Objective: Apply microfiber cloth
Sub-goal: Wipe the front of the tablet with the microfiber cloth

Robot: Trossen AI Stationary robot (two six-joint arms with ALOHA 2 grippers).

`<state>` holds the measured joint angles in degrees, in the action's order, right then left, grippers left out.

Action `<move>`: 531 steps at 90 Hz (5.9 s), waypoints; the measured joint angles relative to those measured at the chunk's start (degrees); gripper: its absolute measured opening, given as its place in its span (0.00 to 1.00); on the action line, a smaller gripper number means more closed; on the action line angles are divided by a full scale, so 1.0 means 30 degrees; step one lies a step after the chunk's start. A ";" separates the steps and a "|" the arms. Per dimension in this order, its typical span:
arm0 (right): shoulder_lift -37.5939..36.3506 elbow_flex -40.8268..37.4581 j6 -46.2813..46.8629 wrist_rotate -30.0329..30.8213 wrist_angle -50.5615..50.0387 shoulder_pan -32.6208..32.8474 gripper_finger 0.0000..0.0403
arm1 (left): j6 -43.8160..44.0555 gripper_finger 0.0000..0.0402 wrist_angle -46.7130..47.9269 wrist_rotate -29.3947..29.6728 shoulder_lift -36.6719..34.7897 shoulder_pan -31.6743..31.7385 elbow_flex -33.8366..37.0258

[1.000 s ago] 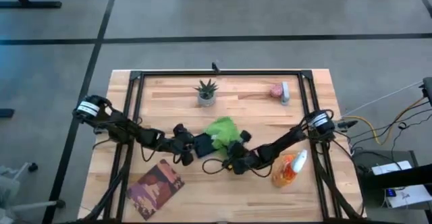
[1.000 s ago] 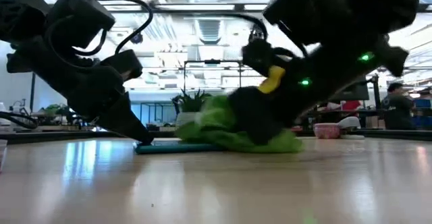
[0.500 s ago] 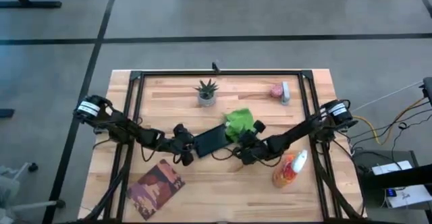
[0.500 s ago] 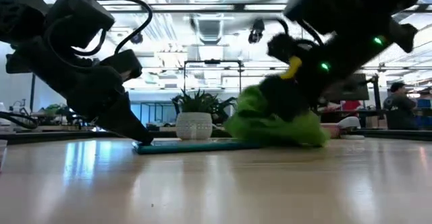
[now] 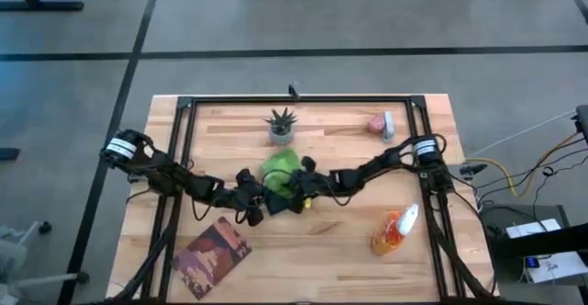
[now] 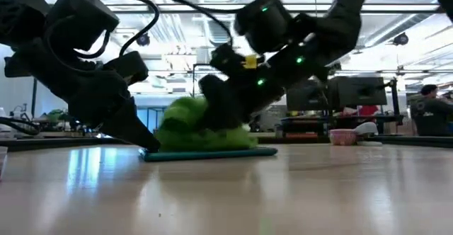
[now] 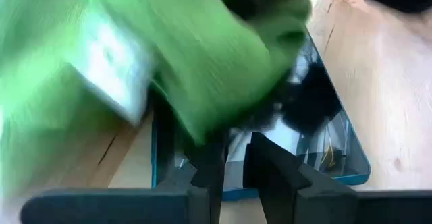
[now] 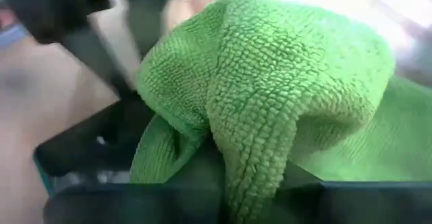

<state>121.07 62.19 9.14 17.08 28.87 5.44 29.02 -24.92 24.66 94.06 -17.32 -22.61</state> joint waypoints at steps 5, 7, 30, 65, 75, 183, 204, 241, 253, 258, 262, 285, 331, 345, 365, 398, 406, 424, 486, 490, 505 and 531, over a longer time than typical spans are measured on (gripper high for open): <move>0.0499 0.0601 0.0020 0.0273 -0.0367 0.0010 0.01 | 0.0000 0.15 0.0006 0.0001 0.0000 0.0000 -0.0007; 0.0640 0.0844 0.0133 0.0486 -0.0566 -0.0003 0.01 | 0.0000 0.15 0.0006 0.0004 0.0000 0.0000 -0.0007; -0.0209 0.0150 0.0948 0.4332 -0.3946 -0.0010 0.01 | 0.0058 0.15 0.0139 -0.0065 -0.0015 0.0029 -0.0044; -0.3716 -0.4707 0.2957 0.6768 -0.6302 0.0067 0.01 | 0.0058 0.15 0.0203 -0.0473 -0.0029 -0.0007 -0.0036; -0.4523 -0.5267 0.2957 0.6898 -0.6624 0.0190 0.01 | 0.0058 0.15 0.0159 -0.0516 -0.0029 -0.0007 -0.0028; -0.7757 -0.5253 -0.2561 0.4185 -0.9404 0.4654 0.02 | -0.2423 0.15 0.1736 0.1429 -0.4706 0.1862 0.0035; -0.7481 -0.5137 -0.4047 0.4162 -0.9262 0.4846 0.23 | -0.1747 0.15 0.0847 -0.0664 -0.1860 0.4565 0.0013; -0.4668 -0.4334 -0.7953 0.2193 -0.6619 0.3919 0.48 | -0.1064 0.15 -0.1507 -0.1474 0.1867 0.4904 -0.0872; -0.2468 -0.2547 -0.9835 0.3048 -0.6536 0.3626 0.46 | -0.1062 0.15 -0.1305 -0.2101 0.1980 0.4906 -0.1260; -0.1916 -0.1723 -1.0754 0.3192 -0.6892 0.3531 0.44 | -0.1159 0.15 -0.1232 -0.2936 0.1996 0.4932 -0.1436; -0.1487 -0.1052 -1.1514 0.3175 -0.7172 0.3447 0.43 | -0.1293 0.15 -0.1104 -0.3854 0.2011 0.4940 -0.1634; -0.1099 0.1673 -1.3879 0.3537 -0.9738 0.3002 0.38 | -0.1917 0.15 0.0895 -0.4657 0.1982 0.4947 -0.2426; -0.1586 0.2636 -1.4371 0.5189 -1.1108 0.2974 0.14 | -0.5106 0.15 0.2437 -0.6125 0.0497 0.4947 -0.2481; -0.2652 0.2966 -1.4070 0.5155 -1.2256 0.2968 0.10 | -0.6212 0.15 0.6082 -0.7953 -0.2223 0.4782 -0.2409; -0.4615 0.4737 -1.1594 0.4482 -1.5947 0.2467 0.08 | -0.6723 0.15 1.0962 -0.8788 -0.7056 0.4716 -0.2240; -0.5667 0.8681 -0.3360 -0.6230 -2.3543 -0.1652 0.08 | -0.4351 0.15 0.7819 -0.8236 -1.0593 0.3832 0.0804; -0.5675 0.8847 -0.2975 -0.9176 -2.3417 -0.2489 0.08 | -0.3944 0.15 0.6140 -0.8166 -1.0485 0.3546 0.1685; -0.5675 0.8852 -0.2996 -1.1627 -2.3651 -0.3714 0.08 | -0.3621 0.15 0.3543 -0.8098 -1.0142 0.3157 0.2779; -0.2629 0.8349 -0.5357 0.3277 -2.2586 0.0918 0.09 | -0.3196 0.15 0.3144 -0.7530 -0.9203 0.3147 0.2913; -0.2211 0.8349 -0.5254 0.3526 -2.2449 0.1109 0.09 | -0.3101 0.15 0.3166 -0.7519 -0.9056 0.3147 0.2907; -0.1153 0.8391 -0.4044 0.3499 -2.2366 0.1263 0.11 | -0.2566 0.15 0.3103 -0.7519 -0.8338 0.3147 0.2922; -0.0814 0.8342 -0.3173 0.0590 -2.2314 0.1264 0.27 | -0.2463 0.15 0.2082 -0.7518 -0.6955 0.3155 0.2917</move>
<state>118.63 87.22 -0.38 18.85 -38.07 9.24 21.63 -18.68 2.11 73.20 -7.86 -13.86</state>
